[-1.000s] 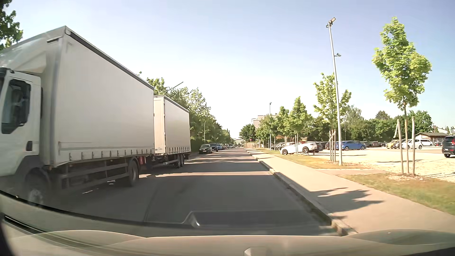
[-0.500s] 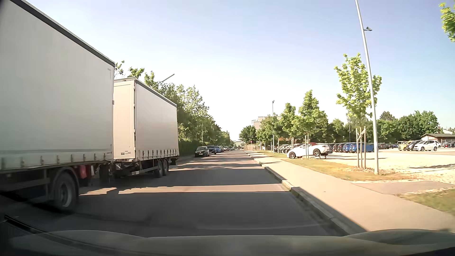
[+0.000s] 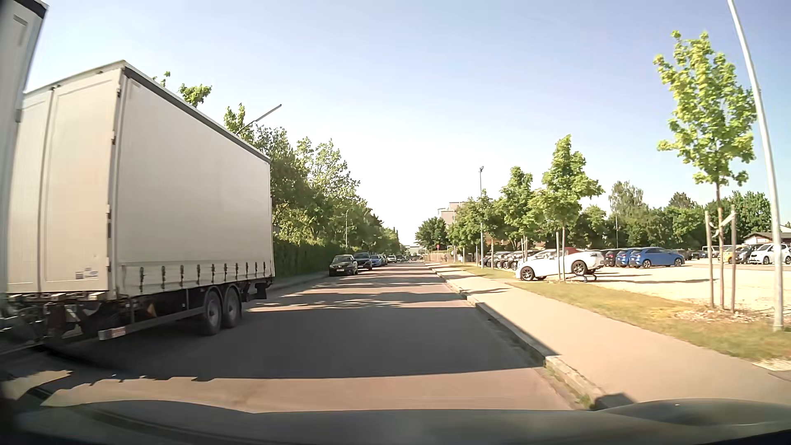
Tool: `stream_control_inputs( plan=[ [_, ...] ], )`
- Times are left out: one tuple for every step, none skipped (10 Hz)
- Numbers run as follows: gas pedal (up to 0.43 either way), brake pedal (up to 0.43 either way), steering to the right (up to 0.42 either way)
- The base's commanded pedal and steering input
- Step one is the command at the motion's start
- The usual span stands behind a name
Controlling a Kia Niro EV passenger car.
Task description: Follow the waypoints while adhering to traffic rules and regulations
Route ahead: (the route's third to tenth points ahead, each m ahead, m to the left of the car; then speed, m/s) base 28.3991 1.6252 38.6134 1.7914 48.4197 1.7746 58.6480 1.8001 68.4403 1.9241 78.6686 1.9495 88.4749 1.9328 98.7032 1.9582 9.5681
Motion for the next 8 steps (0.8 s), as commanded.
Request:
stream_control_inputs(
  plan=[
    [0.197, 0.0, -0.002],
    [0.189, 0.0, -0.004],
    [0.177, 0.0, -0.006],
    [0.169, 0.0, -0.008],
    [0.157, 0.0, -0.008],
    [0.15, 0.0, -0.008],
    [0.15, 0.0, -0.005],
    [0.15, 0.0, -0.004]
  ],
)
